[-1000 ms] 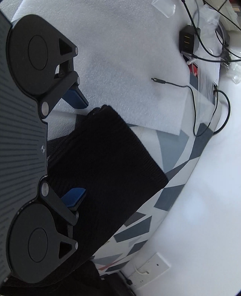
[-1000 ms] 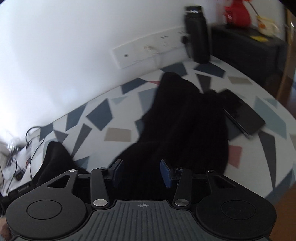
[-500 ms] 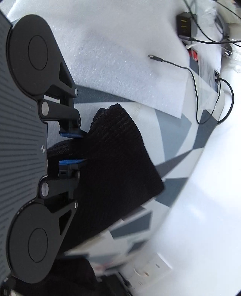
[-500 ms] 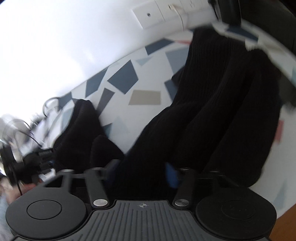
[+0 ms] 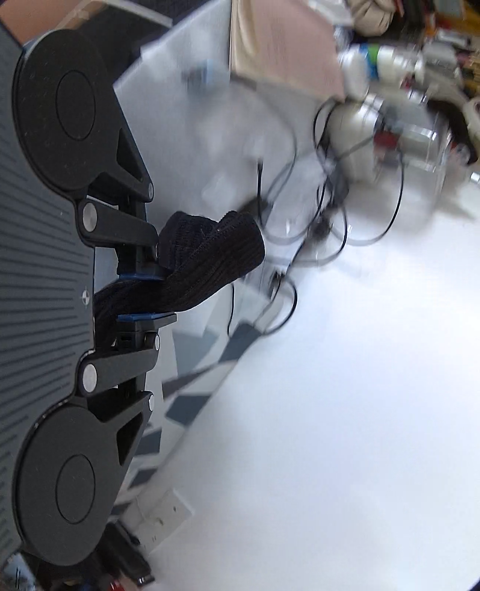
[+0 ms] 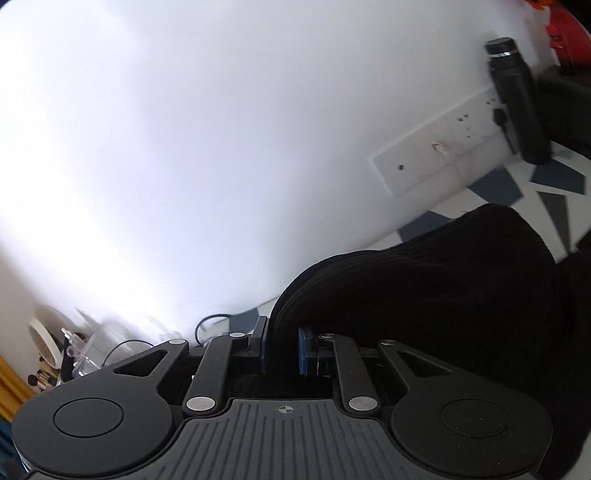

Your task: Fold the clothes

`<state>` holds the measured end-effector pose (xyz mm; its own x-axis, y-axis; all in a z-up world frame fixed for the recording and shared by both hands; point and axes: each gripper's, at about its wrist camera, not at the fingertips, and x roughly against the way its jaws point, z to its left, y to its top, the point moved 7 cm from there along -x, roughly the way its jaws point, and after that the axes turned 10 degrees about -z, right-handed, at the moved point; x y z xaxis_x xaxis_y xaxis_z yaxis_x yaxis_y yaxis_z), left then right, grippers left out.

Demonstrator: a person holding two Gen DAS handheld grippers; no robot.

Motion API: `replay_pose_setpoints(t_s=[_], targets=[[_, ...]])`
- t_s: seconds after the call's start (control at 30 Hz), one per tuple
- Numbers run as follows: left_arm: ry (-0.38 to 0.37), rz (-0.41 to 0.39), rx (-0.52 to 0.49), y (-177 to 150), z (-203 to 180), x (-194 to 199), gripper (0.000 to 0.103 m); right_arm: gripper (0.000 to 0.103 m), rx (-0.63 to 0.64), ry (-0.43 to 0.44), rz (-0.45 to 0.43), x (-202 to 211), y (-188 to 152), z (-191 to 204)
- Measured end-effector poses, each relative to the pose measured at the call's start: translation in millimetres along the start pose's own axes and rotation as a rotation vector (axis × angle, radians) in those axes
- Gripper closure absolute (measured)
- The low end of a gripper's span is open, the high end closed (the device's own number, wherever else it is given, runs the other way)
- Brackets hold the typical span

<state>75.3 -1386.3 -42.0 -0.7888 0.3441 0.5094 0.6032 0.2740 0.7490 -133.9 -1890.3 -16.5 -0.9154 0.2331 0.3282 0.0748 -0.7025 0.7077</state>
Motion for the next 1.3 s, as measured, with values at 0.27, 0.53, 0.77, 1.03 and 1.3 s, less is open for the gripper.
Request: replay_pose_setpoints(t_s=[0.27,0.53,0.77,1.03,1.3], targets=[[0.053,0.097,-0.009,-29,20,2,0.076,0.09,-0.052,-0.046,0.08,-45,-27,-13],[0.019,0.098,-0.04,-26,-1,17,0.058,0.089,-0.085,-0.05,0.103,-71,-15,-30],[-0.028,0.315,0.173,-71,-16,-20,0.048,0.089,-0.086,-0.039,0.141,-84,-11,-38],[-0.057,0.421,0.288,-100,-35,-34,0.031,0.089,-0.085,-0.014,0.18,-89,-8,-45],[-0.045,0.462,0.311,-122,-54,-63,0.031,0.089,-0.079,-0.025,0.2,-97,-6,-48]])
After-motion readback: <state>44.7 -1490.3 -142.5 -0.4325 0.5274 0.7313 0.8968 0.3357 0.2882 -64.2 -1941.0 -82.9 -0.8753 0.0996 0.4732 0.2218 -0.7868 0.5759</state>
